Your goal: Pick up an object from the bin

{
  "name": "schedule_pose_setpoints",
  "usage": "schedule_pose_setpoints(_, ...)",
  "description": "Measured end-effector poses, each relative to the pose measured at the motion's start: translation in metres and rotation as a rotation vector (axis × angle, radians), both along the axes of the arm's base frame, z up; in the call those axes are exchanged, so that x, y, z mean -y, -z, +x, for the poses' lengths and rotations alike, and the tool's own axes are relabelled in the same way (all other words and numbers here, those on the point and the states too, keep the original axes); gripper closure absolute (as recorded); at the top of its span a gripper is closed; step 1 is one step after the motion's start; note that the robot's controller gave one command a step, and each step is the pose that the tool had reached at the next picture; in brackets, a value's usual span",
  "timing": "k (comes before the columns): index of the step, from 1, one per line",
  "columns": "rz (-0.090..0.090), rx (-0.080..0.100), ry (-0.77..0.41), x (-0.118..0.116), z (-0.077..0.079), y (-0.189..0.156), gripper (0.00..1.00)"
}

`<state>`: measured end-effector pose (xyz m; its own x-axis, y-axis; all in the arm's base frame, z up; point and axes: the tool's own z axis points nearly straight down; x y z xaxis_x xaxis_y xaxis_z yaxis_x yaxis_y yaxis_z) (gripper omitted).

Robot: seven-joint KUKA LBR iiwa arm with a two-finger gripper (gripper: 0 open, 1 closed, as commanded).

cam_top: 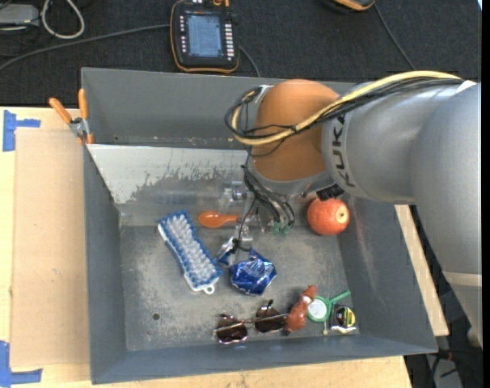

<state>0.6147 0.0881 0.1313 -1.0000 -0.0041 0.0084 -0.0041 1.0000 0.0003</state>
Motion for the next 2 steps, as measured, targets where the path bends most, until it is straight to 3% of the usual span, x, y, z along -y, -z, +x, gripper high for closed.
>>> schedule_pose_setpoints(1,0.001,0.007,0.003,0.001,0.002,-0.005,0.00)
schedule_pose_setpoints(2,0.000,-0.001,0.079,0.029,-0.030,0.062,0.00)
